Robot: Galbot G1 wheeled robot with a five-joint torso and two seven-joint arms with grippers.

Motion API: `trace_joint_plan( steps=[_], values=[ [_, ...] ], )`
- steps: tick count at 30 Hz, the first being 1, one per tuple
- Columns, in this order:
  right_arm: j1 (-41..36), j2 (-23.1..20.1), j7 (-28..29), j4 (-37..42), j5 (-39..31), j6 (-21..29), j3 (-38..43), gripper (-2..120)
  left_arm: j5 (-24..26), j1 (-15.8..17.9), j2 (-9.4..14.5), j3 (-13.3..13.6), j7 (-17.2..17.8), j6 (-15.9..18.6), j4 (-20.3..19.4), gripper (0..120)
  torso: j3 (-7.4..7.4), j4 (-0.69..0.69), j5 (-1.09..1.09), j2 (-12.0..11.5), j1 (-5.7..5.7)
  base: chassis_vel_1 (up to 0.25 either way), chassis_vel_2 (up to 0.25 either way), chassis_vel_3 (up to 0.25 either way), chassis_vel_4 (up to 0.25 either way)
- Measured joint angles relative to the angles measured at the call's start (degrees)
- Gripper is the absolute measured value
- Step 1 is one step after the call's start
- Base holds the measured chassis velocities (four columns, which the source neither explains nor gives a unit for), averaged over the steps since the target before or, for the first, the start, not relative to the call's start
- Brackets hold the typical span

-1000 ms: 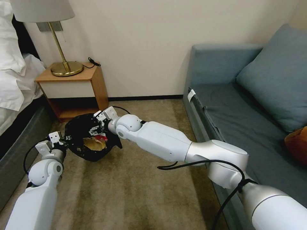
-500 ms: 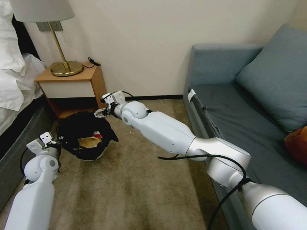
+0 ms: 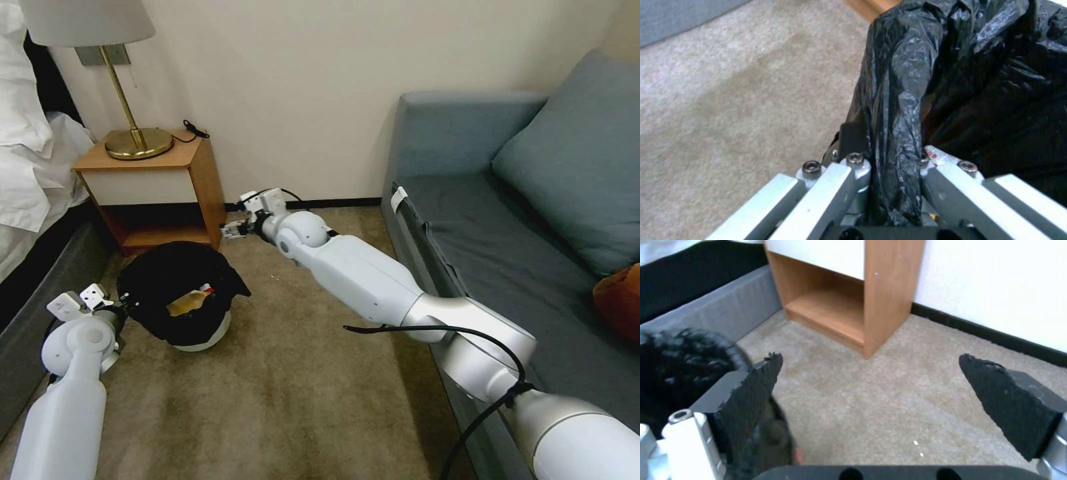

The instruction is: Pick up the trash bin, then pick up the garbage on the floor and place it into the trash bin.

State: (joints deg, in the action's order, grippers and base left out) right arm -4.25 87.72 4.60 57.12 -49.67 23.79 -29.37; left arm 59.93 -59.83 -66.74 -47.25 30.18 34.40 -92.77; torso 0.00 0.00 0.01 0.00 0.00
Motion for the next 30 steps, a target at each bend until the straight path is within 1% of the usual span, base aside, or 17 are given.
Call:
trace_joint_plan(
  steps=[4, 10, 12, 13, 14, 16, 17, 18, 20, 22, 24, 25, 26, 27, 28, 29, 30],
  values=[
    [-1.03, -0.41, -0.02, 0.21, 0.45, -0.07, 0.77, 100, 0.03, -0.69, -0.08, 0.06, -0.18, 0.0, 1.1, 3, 0.0, 0.0, 0.0, 0.0, 0.0, 0.0, 0.0, 0.0, 0.0],
    [-1.42, -0.11, -0.03, 0.29, 0.57, -0.17, 0.91, 100, 0.41, -1.06, -0.04, 0.28, -0.71, 0.15, 1.44, 3, 0.0, 0.0, -0.02, 0.0, 0.0, 0.0, 0.0, 0.0, 0.0],
    [-1.52, 0.09, -0.01, 0.34, 0.6, -0.2, 0.95, 100, 0.47, -1.28, 0.28, 0.36, -1.42, 0.19, 1.57, 11, 0.0, -0.01, -0.02, 0.0, 0.0, 0.0, 0.0, 0.0, 0.0],
    [-1.52, 0.09, -0.01, 0.34, 0.6, -0.2, 0.95, 100, 0.47, -1.28, 0.28, 0.36, -1.42, 0.19, 1.57, 11, 0.0, -0.01, -0.02, 0.0, 0.0, 0.0, 0.0, 0.0, 0.0],
    [-1.62, 0.11, 0.02, 0.37, 0.63, -0.2, 0.95, 100, 0.47, -1.38, 0.51, 0.36, -1.61, 0.19, 1.58, 18, 0.0, -0.01, -0.01, 0.0, 0.0, 0.0, 0.0, 0.0, 0.0],
    [-1.72, 0.11, 0.1, 0.4, 0.69, -0.2, 0.95, 100, 0.44, -1.56, 0.78, 0.33, -1.78, 0.18, 1.59, 21, 0.0, 0.01, -0.01, 0.0, 0.0, 0.0, 0.0, 0.0, 0.0],
    [-1.83, 0.14, 0.13, 0.44, 0.76, -0.23, 0.95, 100, 0.37, -1.8, 1.02, 0.31, -1.99, 0.18, 1.59, 30, 0.0, 0.0, -0.01, 0.0, 0.0, 0.0, 0.0, 0.0, 0.0],
    [-1.83, 0.14, 0.13, 0.44, 0.76, -0.23, 0.95, 100, 0.37, -1.8, 1.02, 0.31, -1.99, 0.18, 1.59, 30, 0.0, 0.0, -0.01, 0.0, 0.0, 0.0, 0.0, 0.0, 0.0],
    [-2.02, 0.27, 0.35, 0.49, 0.83, -0.28, 1.0, 100, -0.62, -2.29, 1.26, 0.18, -2.5, 0.09, 1.59, 40, 0.0, -0.01, -0.01, 0.0, 0.0, 0.0, 0.0, 0.0, 0.0],
    [-2.06, 0.36, 0.44, 0.51, 0.9, -0.3, 1.06, 100, -1.32, -2.48, 1.31, 0.07, -2.74, -0.05, 1.59, 43, 0.0, 0.0, -0.01, 0.0, 0.0, 0.0, 0.0, 0.0, 0.0],
    [-2.15, 0.7, 0.66, 0.47, 1.09, -0.46, 1.29, 100, -4.32, -2.93, 1.59, -0.2, -4.02, -0.93, 1.52, 56, 0.0, 0.0, -0.02, 0.0, 0.0, 0.0, 0.0, 0.0, 0.0],
    [-2.15, 0.7, 0.66, 0.47, 1.09, -0.46, 1.29, 100, -4.32, -2.93, 1.59, -0.2, -4.02, -0.93, 1.52, 56, 0.0, 0.0, -0.02, 0.0, 0.0, 0.0, 0.0, 0.0, 0.0],
    [-2.17, 0.87, 0.88, 0.41, 1.09, -0.51, 1.46, 100, -6.19, -3.0, 1.67, -0.29, -4.65, -1.54, 1.55, 59, 0.0, 0.0, -0.01, 0.0, 0.0, 0.0, 0.0, 0.0, 0.0],
    [-2.21, 1.13, 1.28, 0.27, 1.07, -0.71, 1.79, 100, -11.57, -3.07, 1.71, -0.44, -5.73, -3.57, 1.92, 64, 0.0, -0.01, -0.01, 0.0, 0.0, 0.0, 0.0, 0.0, 0.0],
    [-2.21, 1.13, 1.28, 0.27, 1.07, -0.71, 1.79, 100, -11.57, -3.07, 1.71, -0.44, -5.73, -3.57, 1.92, 64, 0.0, -0.01, -0.01, 0.0, 0.0, 0.0, 0.0, 0.0, 0.0],
    [-2.32, 1.34, 1.61, 0.1, 1.05, -1.03, 2.17, 100, -16.73, -3.15, 1.66, -0.73, -6.75, -5.89, 2.16, 71, 0.0, 0.0, -0.02, 0.0, 0.0, 0.0, 0.0, 0.0, 0.0],
    [-2.84, 1.87, 2.63, -0.4, 0.88, -1.77, 3.4, 100, -22.77, -3.74, 1.68, -1.09, -8.1, -9.0, 1.33, 83, 0.0, 0.01, -0.02, 0.0, 0.0, 0.0, 0.0, 0.0, 0.0]
  ],
)
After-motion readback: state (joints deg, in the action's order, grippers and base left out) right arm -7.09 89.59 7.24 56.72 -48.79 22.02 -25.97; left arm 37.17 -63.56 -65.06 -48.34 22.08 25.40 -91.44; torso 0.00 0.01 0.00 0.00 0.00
